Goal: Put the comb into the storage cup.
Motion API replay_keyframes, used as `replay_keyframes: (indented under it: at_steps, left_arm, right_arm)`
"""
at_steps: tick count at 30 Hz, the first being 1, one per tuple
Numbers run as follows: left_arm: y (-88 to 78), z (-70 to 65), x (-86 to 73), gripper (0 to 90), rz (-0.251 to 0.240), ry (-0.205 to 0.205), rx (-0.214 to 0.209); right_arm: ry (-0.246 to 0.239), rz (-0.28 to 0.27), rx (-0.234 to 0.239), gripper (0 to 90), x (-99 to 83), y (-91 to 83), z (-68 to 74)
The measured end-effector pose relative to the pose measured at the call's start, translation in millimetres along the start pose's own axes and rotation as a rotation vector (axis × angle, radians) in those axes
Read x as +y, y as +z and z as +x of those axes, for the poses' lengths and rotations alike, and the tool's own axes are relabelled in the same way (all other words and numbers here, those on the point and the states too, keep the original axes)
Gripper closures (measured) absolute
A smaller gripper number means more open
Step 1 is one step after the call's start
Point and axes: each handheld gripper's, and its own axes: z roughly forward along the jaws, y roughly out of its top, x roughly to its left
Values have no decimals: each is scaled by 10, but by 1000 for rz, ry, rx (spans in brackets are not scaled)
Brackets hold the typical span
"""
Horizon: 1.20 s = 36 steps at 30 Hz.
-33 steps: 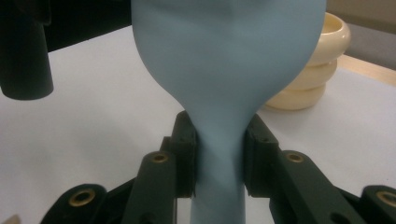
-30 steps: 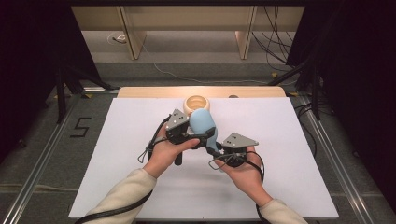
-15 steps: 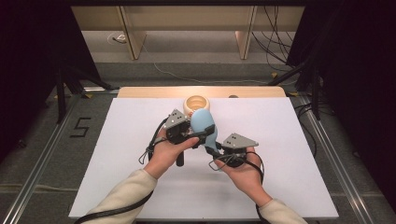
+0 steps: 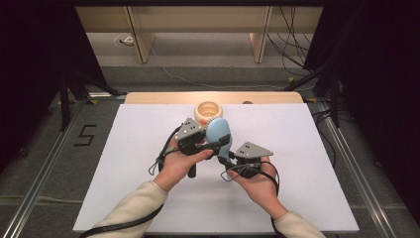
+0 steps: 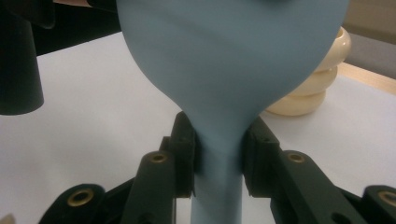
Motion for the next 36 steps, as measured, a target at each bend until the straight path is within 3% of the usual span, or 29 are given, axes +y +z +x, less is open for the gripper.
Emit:
replay_keyframes:
  at_steps: [9, 19, 24, 29, 31, 35, 36]
  left_arm:
    - [-12, -40, 17, 493, -7, 29, -21]
    - [-27, -48, 34, 497, -14, 42, -9]
    - [-40, -57, 51, 497, -22, 67, 3]
    - [-48, -63, 62, 497, -27, 88, 17]
    - [-50, -63, 65, 496, -28, 93, 22]
    - [-57, -58, 74, 496, -31, 98, 28]
    - [-60, -57, 76, 496, -32, 100, 31]
  right_arm:
    - [5, -17, 1, 686, 9, -7, -2]
    - [13, -23, 7, 659, 7, 0, -7]
    - [16, -32, 4, 574, 7, 4, -16]
    - [20, -42, 32, 452, 8, 18, -36]
    - [22, -52, 35, 349, 17, 21, -40]
    - [29, -62, 33, 257, 16, 18, -45]
    - [30, -60, 39, 186, 16, 17, -49]
